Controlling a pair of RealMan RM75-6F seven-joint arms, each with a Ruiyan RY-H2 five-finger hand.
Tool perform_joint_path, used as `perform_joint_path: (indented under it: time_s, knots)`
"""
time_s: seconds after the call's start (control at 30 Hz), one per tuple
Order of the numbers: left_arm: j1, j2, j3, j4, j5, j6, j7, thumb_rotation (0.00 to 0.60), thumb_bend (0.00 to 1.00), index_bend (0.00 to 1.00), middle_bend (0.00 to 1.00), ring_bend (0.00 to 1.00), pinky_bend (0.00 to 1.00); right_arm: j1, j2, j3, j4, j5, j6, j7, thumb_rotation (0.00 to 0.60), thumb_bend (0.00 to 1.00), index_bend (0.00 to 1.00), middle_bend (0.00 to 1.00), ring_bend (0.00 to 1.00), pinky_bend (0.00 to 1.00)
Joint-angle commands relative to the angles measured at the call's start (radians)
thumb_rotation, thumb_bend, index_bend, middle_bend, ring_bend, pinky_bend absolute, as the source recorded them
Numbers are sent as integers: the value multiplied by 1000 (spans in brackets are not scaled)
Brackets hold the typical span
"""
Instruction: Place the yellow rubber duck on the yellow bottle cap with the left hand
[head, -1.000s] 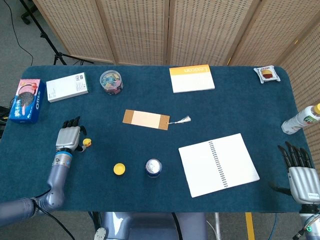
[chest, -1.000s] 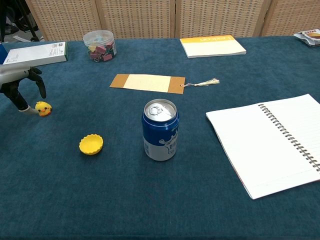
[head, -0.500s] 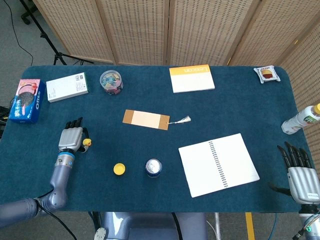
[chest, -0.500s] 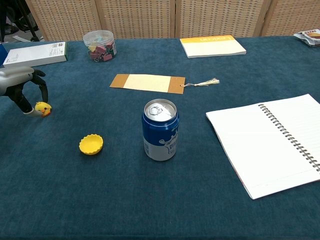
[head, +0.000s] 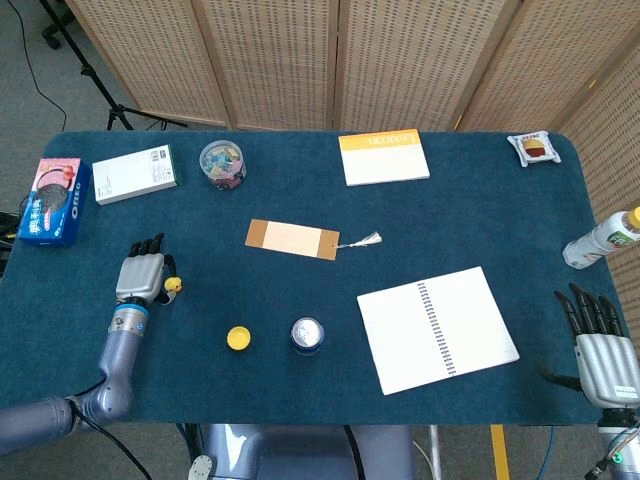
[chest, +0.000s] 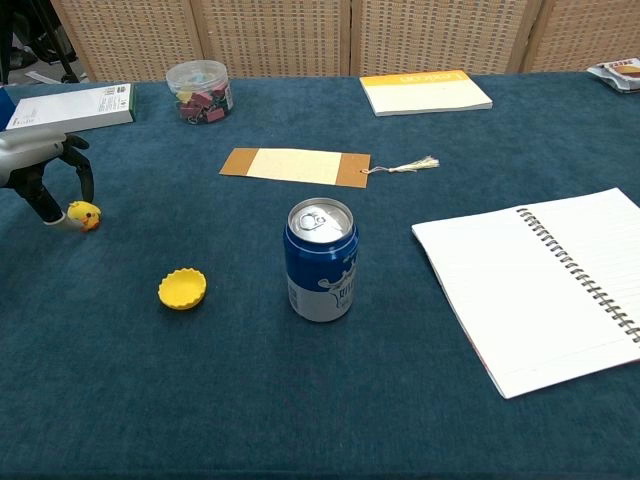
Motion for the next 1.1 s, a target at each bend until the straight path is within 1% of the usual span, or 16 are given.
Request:
perform_joint_path:
  time_s: [0.03, 0.3, 0.53, 0.8, 0.97, 1.1]
  knots:
    - [-2, 5, -5, -9, 1, 2, 1, 600, 265, 562, 0, 17, 0, 0, 0, 0, -1, 0, -1, -2, 600, 0, 25, 0, 0, 0]
    - [-14, 25, -22, -64, 10, 20, 18, 600, 265, 562, 0, 16, 0, -1, 1, -1, -4, -2, 2, -5, 600, 0, 25, 0, 0, 0]
    - [-32, 46, -30, -140, 24, 38, 43, 600, 265, 564, 0, 16, 0, -17, 16, -6, -19, -23, 35, 3, 600, 0, 25, 0, 0, 0]
    - [-46, 42, -19, -219, 68, 73, 71, 600, 265, 565, 0, 16, 0, -42, 33, -18, -45, -62, 86, 3, 600, 0, 26, 0, 0, 0]
    - [-58, 24, -8, -240, 101, 76, 80, 600, 264, 565, 0, 16, 0, -60, 44, -31, -63, -104, 123, -10, 600, 0, 25, 0, 0, 0]
    - [-67, 8, 2, -252, 127, 82, 91, 600, 264, 566, 0, 16, 0, -67, 47, -33, -66, -112, 133, -12, 600, 0, 26, 0, 0, 0]
